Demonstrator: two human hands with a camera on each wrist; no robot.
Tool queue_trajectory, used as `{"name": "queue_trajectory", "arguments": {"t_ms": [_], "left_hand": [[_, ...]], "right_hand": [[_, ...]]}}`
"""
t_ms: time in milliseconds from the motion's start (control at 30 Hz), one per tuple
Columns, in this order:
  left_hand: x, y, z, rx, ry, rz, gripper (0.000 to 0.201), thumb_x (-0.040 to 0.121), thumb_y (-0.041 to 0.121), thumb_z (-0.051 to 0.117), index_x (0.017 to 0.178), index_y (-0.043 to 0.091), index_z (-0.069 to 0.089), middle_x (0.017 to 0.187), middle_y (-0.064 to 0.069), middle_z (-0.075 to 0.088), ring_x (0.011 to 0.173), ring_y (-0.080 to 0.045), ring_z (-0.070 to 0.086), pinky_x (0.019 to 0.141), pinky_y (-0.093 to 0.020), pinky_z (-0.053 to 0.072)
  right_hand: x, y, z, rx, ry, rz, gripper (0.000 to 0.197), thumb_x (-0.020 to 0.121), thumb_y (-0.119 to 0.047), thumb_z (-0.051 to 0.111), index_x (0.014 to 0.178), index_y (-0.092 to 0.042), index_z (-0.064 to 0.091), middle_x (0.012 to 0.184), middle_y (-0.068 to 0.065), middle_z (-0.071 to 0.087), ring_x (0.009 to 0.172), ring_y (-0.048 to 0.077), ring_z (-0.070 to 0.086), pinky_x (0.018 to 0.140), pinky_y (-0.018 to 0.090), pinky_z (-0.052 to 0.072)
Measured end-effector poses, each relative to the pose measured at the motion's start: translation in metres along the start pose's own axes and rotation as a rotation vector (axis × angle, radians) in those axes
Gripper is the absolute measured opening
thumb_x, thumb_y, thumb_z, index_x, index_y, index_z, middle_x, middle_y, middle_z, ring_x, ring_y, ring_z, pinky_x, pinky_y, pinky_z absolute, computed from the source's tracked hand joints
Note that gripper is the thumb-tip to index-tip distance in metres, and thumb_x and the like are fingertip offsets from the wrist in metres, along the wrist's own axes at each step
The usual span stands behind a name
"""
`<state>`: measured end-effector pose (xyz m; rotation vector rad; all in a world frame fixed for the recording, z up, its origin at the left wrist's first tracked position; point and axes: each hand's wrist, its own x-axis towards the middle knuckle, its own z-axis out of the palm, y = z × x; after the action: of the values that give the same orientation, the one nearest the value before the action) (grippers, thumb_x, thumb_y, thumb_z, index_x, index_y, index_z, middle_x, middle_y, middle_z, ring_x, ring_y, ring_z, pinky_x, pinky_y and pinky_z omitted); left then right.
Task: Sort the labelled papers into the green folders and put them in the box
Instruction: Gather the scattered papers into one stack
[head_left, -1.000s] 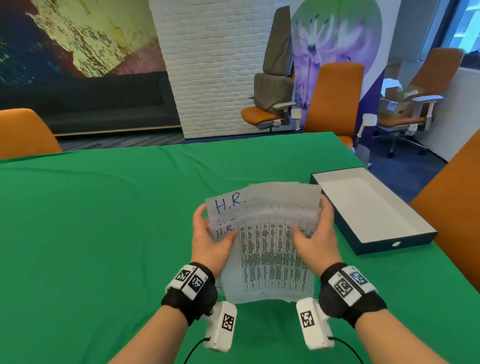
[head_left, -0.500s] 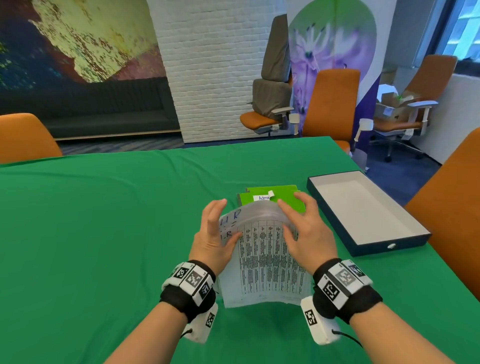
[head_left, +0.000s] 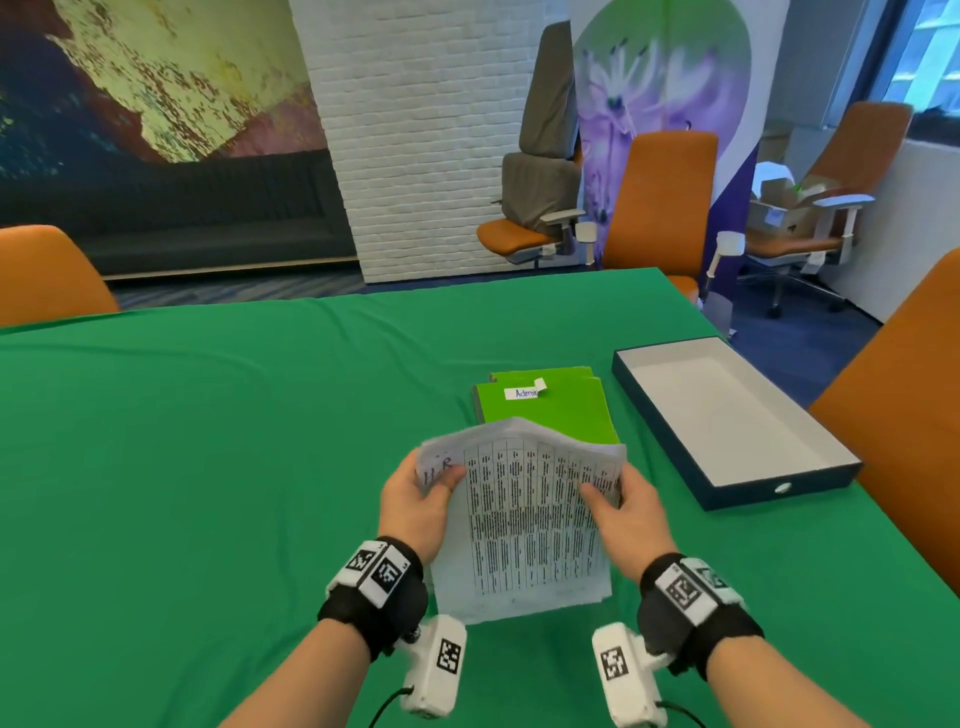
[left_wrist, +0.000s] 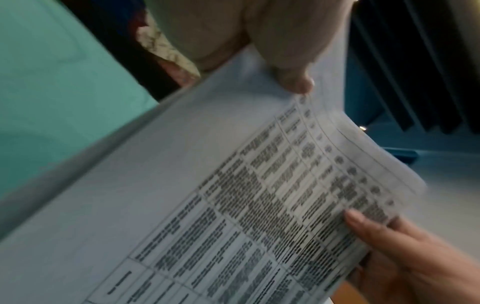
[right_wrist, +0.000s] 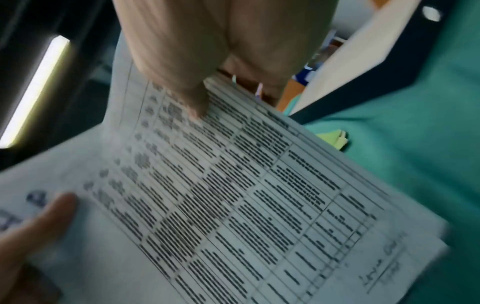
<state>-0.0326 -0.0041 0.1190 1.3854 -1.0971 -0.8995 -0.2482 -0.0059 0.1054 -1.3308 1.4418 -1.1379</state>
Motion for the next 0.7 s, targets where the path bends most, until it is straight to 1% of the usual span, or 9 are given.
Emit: {"name": "queue_trajectory", "arguments": {"t_ms": [133,200,300,367,433,500,567,633,700], "left_hand": [[-0.006,0.003,0.005,-0.114,0.042,0.069,0.014,0.087,0.013,0.06,0.091,0.024,0.052,0.093,-0.002,0.067,0.078,-0.015,0.07,0.065,-0.033,0.058],[-0.01,-0.005,0.006,-0.081,0.031,0.06,0.024,0.084,0.015,0.064,0.096,0.026,0.047,0.101,-0.001,0.064,0.086,-0.016,0.068,0.074,-0.04,0.058],[-0.017,-0.022,0.004,-0.014,0.024,0.008,0.056,0.077,0.014,0.071,0.116,0.031,0.036,0.116,-0.001,0.059,0.103,-0.017,0.062,0.09,-0.051,0.052],[-0.02,-0.026,0.003,-0.029,0.065,0.019,0.076,0.075,0.01,0.073,0.123,0.043,0.024,0.126,-0.006,0.053,0.11,-0.017,0.058,0.097,-0.049,0.047],[-0.022,-0.025,0.006,0.107,0.066,0.115,0.092,0.072,0.016,0.076,0.128,0.054,0.014,0.136,-0.008,0.043,0.12,-0.021,0.05,0.102,-0.05,0.042],[-0.023,-0.022,0.011,0.278,0.051,0.313,0.102,0.069,0.018,0.079,0.133,0.052,0.007,0.14,-0.01,0.035,0.126,-0.026,0.044,0.103,-0.05,0.04],[-0.02,-0.018,0.014,0.368,0.08,0.493,0.101,0.068,0.014,0.08,0.134,0.044,0.01,0.139,-0.014,0.034,0.124,-0.024,0.043,0.102,-0.037,0.04],[-0.016,-0.01,0.015,0.442,0.105,0.573,0.09,0.069,0.012,0.079,0.131,0.039,0.021,0.135,-0.015,0.036,0.115,-0.013,0.042,0.092,-0.016,0.037],[-0.016,-0.006,0.012,0.527,0.092,0.61,0.08,0.07,0.014,0.079,0.128,0.035,0.028,0.131,-0.013,0.04,0.106,-0.002,0.037,0.082,-0.002,0.028]], "right_hand": [[-0.009,0.001,0.0,0.114,0.104,-0.09,0.03,0.09,-0.007,0.056,0.115,-0.025,0.053,0.101,-0.019,0.057,0.096,-0.005,0.052,0.09,0.026,0.041],[-0.014,0.008,0.001,0.097,0.092,-0.089,0.037,0.087,0.0,0.057,0.112,-0.026,0.049,0.104,-0.015,0.056,0.098,-0.009,0.049,0.092,0.029,0.043],[-0.019,0.018,0.0,0.068,0.05,-0.055,0.055,0.082,0.009,0.055,0.12,-0.027,0.041,0.113,-0.01,0.056,0.105,-0.002,0.051,0.102,0.035,0.04],[-0.019,0.018,-0.003,0.126,0.097,-0.049,0.062,0.081,0.012,0.052,0.126,-0.027,0.037,0.123,0.001,0.055,0.114,0.012,0.054,0.105,0.04,0.04],[-0.018,0.016,-0.001,0.097,0.083,-0.07,0.07,0.08,0.011,0.053,0.135,-0.026,0.031,0.13,0.002,0.049,0.12,0.016,0.049,0.108,0.043,0.038],[-0.019,0.012,0.005,0.007,0.057,-0.151,0.085,0.079,0.009,0.056,0.143,-0.031,0.017,0.135,0.001,0.041,0.125,0.013,0.043,0.109,0.043,0.035],[-0.019,0.005,0.01,-0.094,0.15,-0.278,0.094,0.079,0.005,0.06,0.144,-0.037,0.007,0.145,0.003,0.027,0.127,0.007,0.035,0.107,0.037,0.037],[-0.014,0.003,0.009,-0.254,0.242,-0.41,0.094,0.079,0.003,0.062,0.144,-0.038,0.007,0.143,0.002,0.023,0.111,-0.002,0.034,0.084,0.017,0.045],[-0.011,0.001,0.007,-0.393,0.238,-0.473,0.087,0.081,-0.001,0.061,0.142,-0.04,0.014,0.138,-0.001,0.025,0.094,0.002,0.042,0.065,0.012,0.044]]}}
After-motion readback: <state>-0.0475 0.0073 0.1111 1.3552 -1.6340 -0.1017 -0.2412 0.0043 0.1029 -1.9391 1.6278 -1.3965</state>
